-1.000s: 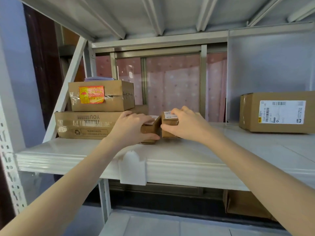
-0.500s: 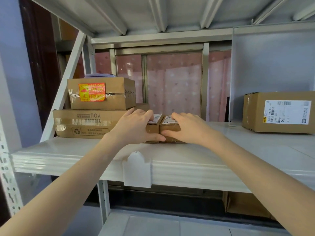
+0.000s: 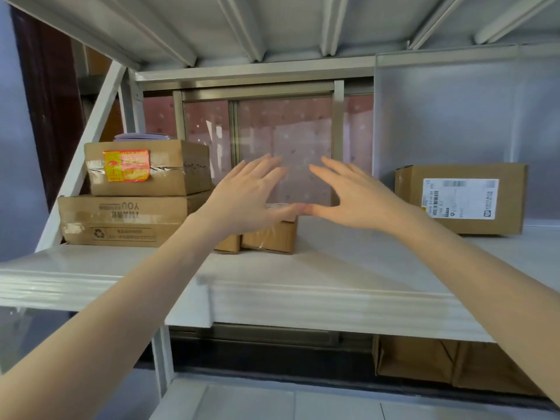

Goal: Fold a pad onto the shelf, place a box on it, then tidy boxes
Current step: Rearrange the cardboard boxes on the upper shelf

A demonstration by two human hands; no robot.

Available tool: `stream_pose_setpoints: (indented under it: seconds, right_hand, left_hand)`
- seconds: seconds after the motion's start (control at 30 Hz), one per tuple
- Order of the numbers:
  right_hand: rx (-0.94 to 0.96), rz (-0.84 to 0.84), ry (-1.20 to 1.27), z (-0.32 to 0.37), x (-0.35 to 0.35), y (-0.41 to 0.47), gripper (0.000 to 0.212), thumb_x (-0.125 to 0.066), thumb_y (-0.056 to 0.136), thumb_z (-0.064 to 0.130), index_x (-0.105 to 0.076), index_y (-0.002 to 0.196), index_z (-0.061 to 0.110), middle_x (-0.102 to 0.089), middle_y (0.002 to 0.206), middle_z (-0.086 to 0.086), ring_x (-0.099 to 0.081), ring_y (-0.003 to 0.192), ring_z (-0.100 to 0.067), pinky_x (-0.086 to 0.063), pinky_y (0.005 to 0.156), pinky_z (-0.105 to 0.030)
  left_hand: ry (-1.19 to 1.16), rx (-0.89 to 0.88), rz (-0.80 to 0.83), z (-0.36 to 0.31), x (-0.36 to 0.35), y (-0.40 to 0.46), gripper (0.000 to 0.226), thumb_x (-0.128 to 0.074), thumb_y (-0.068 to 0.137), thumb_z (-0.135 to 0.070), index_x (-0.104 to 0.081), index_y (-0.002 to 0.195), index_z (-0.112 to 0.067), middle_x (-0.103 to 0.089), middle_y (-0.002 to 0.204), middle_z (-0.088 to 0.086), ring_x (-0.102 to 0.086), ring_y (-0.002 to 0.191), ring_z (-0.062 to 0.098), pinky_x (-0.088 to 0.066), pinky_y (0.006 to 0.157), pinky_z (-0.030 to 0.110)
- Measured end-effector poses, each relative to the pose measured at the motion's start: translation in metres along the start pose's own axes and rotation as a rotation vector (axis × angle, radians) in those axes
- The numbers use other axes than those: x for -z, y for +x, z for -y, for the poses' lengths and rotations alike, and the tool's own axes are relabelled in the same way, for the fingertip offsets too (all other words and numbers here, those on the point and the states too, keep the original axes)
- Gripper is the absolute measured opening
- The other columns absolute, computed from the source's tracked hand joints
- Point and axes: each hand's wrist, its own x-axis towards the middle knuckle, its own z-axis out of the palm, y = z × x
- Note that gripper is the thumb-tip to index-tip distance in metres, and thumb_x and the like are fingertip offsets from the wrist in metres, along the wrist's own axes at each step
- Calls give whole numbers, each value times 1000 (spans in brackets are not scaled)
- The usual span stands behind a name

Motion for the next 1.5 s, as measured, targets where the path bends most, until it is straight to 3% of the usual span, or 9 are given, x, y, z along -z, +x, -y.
stream_pose_setpoints:
  seconds: [0.23, 0.6, 0.9, 1.07, 1.2, 1.37, 1.5]
  right_hand:
    - [-86, -40, -96, -106, 38, -38, 89, -55, 79, 61, -12, 149, 28, -9, 159, -1, -16, 144, -27, -23, 113, -52]
    - [-156, 27, -194, -237, 47, -69, 94, -61, 78, 58, -10, 150, 25, -6, 160, 0, -12, 145, -23, -20, 114, -54]
    - [-102, 49, -231, -278, 33, -58, 93, -59, 79, 56, -8, 149, 24, -5, 160, 0, -9, 146, -21, -18, 114, -55]
    - [-98, 41, -209, -288, 31, -59, 93, -61, 79, 54, -7, 149, 24, -7, 159, -1, -9, 146, -22, -14, 115, -56]
    - [-98, 38, -185, -293, 31, -61, 96, -61, 78, 56, -5, 149, 24, -6, 160, -2, -8, 146, -22, -12, 115, -55]
    - [-95, 61, -194, -293, 39, -62, 107, -65, 70, 62, -1, 149, 28, -5, 159, -5, -5, 146, -27, -9, 115, -59]
    - [-82, 139, -198, -287, 50, -64, 115, -70, 63, 64, 2, 147, 35, -10, 157, -5, -4, 144, -32, -5, 112, -61]
  left_hand:
    - [-43, -79, -37, -90, -18, 68, 84, -43, 83, -68, -24, 146, -17, -22, 157, 2, -18, 145, 22, -15, 118, 45]
    - [-14, -113, -16, -190, -74, 155, 92, -55, 78, -64, -18, 147, -17, -25, 155, 2, -26, 141, 21, -17, 115, 40]
    - [74, -132, 60, -219, -102, 197, 99, -54, 79, -64, -6, 149, -14, -11, 159, 4, -14, 145, 21, -11, 117, 42]
    - [79, -104, 88, -230, -108, 206, 102, -56, 78, -64, -3, 149, -15, -15, 157, 9, -15, 145, 24, -11, 117, 44]
    - [90, -100, 38, -233, -106, 205, 101, -58, 76, -63, -12, 148, -10, -39, 141, 10, -37, 132, 28, -21, 113, 43]
    - [55, -166, -81, -228, -87, 195, 76, -58, 77, -60, -42, 135, -14, -42, 119, 9, -45, 113, 28, -32, 98, 39]
    - [-87, -182, -59, -218, -75, 181, 68, -63, 72, -60, -44, 128, -26, -35, 133, 6, -48, 116, 29, -25, 106, 42]
